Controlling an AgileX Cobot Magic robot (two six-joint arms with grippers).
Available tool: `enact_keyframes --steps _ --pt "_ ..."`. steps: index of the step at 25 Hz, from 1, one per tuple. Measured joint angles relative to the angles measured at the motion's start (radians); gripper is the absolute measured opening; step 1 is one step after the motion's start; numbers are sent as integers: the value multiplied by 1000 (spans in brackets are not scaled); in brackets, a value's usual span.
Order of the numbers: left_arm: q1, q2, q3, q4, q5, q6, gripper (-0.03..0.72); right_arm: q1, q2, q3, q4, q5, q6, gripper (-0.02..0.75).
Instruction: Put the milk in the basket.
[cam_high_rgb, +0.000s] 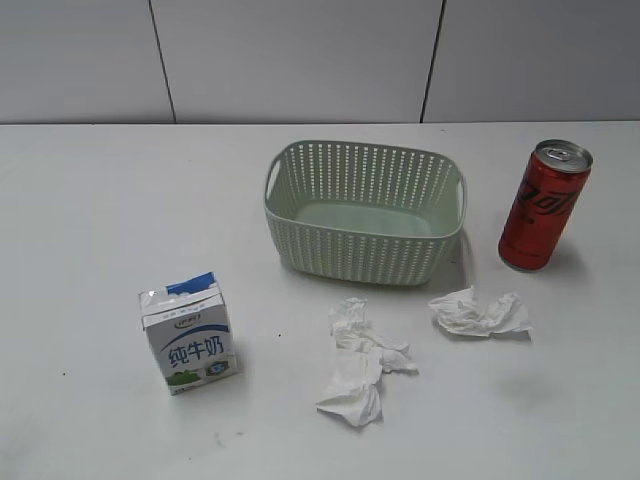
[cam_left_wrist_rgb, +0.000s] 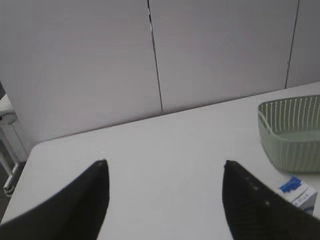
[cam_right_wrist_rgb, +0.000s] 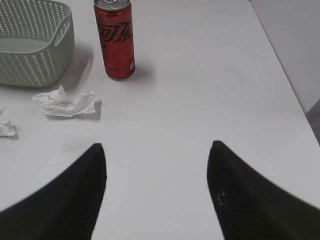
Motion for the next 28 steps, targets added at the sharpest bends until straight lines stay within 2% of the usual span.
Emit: enact_keyframes --steps 3,6,10,15,17,20,25,28 --pt "0 114 -1 -53 -102 40 525 0 0 0 0 0 0 496" --pt "0 265 -14 -123 -127 118 525 0 0 0 0 0 0 496" --pt "0 458 -63 -289 -72 351 533 0 0 0 0 0 0 496" --pt "-9 734 -153 -479 89 635 601 0 0 0 0 0 0 497" --pt "-45 832 -196 -513 112 709 612 0 0 0 0 0 0 497" --pt "-160 956 -261 -510 117 765 615 0 0 0 0 0 0 497" --pt "-351 1165 -352 -405 114 782 615 0 0 0 0 0 0 496" --pt "-395 1292 -415 -370 110 782 613 0 0 0 0 0 0 496"
